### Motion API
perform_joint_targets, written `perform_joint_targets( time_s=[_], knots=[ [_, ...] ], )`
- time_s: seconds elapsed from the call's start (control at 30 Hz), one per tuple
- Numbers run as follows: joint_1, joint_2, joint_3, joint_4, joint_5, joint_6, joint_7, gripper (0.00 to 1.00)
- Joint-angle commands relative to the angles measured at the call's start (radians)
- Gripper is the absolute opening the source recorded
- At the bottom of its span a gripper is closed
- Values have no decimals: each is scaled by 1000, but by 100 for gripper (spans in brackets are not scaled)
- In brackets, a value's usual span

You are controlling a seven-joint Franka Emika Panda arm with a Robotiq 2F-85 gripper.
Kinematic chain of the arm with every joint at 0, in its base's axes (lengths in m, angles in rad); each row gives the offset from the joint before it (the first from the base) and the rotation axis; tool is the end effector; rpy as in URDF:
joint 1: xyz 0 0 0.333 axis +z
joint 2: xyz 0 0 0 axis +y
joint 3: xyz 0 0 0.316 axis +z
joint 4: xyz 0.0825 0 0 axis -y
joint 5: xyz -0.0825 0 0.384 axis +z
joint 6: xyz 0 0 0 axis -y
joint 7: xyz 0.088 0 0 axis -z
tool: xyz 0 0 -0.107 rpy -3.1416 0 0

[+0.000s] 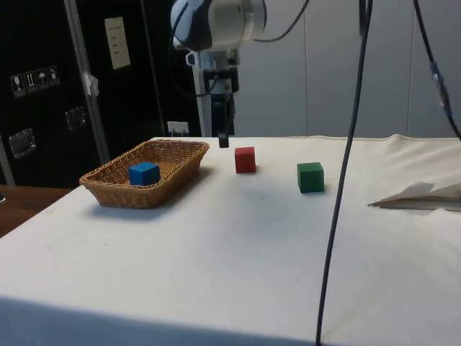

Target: Pick up exactly two blocks and place them into the basket.

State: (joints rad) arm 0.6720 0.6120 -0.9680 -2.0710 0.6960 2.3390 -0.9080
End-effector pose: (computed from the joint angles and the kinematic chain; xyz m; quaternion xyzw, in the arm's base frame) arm 0.5619 -0.1498 0.2457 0.9953 0.0959 0.0068 0.0092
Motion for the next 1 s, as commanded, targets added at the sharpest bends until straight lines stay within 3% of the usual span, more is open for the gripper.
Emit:
perform_joint_targets(
  time_s=[0.0, 0.03, 0.07, 0.1, 0.33, 0.37, 0.4, 0.63, 0.67, 0.7, 0.87, 0.9, 0.93, 0.97],
  knots=[
    [-15, 3, 10, -2, 21, 13, -30, 100],
    [-18, 10, 8, -3, 34, 14, -47, 100],
    [-6, 13, -2, -2, 27, 1, -33, 100],
    [-20, 16, 7, -3, 46, 14, -62, 100],
    [-36, 74, -10, -2, 151, 10, -188, 100],
    [-26, 79, -20, -4, 149, 1, -181, 100],
    [-41, 88, -13, 0, 174, 9, -219, 100],
    [-60, 131, -25, 8, 250, 4, -321, 100],
    [-46, 135, -36, 1, 252, -1, -316, 100],
    [-64, 144, -29, 9, 273, 3, -351, 100],
    [-75, 169, -47, 9, 324, -3, -431, 100],
    [-61, 170, -53, 3, 319, -4, -415, 100],
    [-78, 172, -49, 9, 331, -3, -443, 100],
    [-80, 176, -51, 9, 338, -5, -455, 100]
  ],
)
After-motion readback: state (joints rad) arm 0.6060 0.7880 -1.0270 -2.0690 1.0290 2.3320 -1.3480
